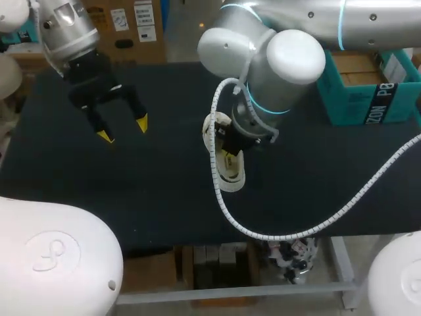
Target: Open the shoe tongue, take the insole out of the shoe, put the insole back into the shoe, and pack the shoe into the shoebox
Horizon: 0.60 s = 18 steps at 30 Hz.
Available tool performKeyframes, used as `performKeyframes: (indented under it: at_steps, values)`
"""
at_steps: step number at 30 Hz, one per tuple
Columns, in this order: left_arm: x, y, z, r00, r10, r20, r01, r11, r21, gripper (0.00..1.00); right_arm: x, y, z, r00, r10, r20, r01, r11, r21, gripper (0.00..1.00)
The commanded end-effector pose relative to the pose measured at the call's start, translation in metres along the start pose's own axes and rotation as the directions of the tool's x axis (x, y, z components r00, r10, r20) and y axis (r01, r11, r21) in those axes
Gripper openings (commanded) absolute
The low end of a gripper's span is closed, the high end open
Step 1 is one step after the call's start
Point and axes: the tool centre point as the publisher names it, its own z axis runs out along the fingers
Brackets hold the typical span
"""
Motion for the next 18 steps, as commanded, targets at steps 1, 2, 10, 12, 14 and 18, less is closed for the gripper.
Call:
performKeyframes:
  at_steps: [1,2,10,12,14,18]
  values:
    - [-0.003,-0.005,-0.003,1.0,-0.001,-0.005,0.001,1.0,-0.011,1.0,-0.007,0.008,-0.009,0.997,-0.024,-0.072,0.032,0.993,0.11,0.0]
    - [-0.003,-0.005,-0.003,1.0,0.0,-0.006,0.0,1.0,-0.011,1.0,-0.007,0.009,-0.01,0.997,-0.03,-0.074,0.038,0.993,0.11,0.0]
    - [-0.006,-0.008,-0.006,1.0,-0.001,-0.028,0.001,1.0,-0.016,1.0,-0.007,0.016,-0.017,0.995,-0.092,-0.034,0.095,0.99,0.103,0.0]
    - [-0.007,-0.008,-0.007,1.0,-0.002,-0.031,0.001,1.0,-0.018,1.0,-0.009,0.018,-0.022,0.991,-0.118,-0.065,0.125,0.985,0.12,0.0]
    - [-0.008,-0.009,-0.009,0.999,-0.004,-0.034,0.003,1.0,-0.021,1.0,-0.012,0.02,-0.025,0.984,-0.137,-0.117,0.153,0.978,0.144,0.0]
    - [-0.009,-0.01,-0.01,0.999,-0.009,-0.038,0.008,1.0,-0.026,1.0,-0.017,0.021,-0.025,0.974,-0.151,-0.171,0.177,0.972,0.153,0.0]
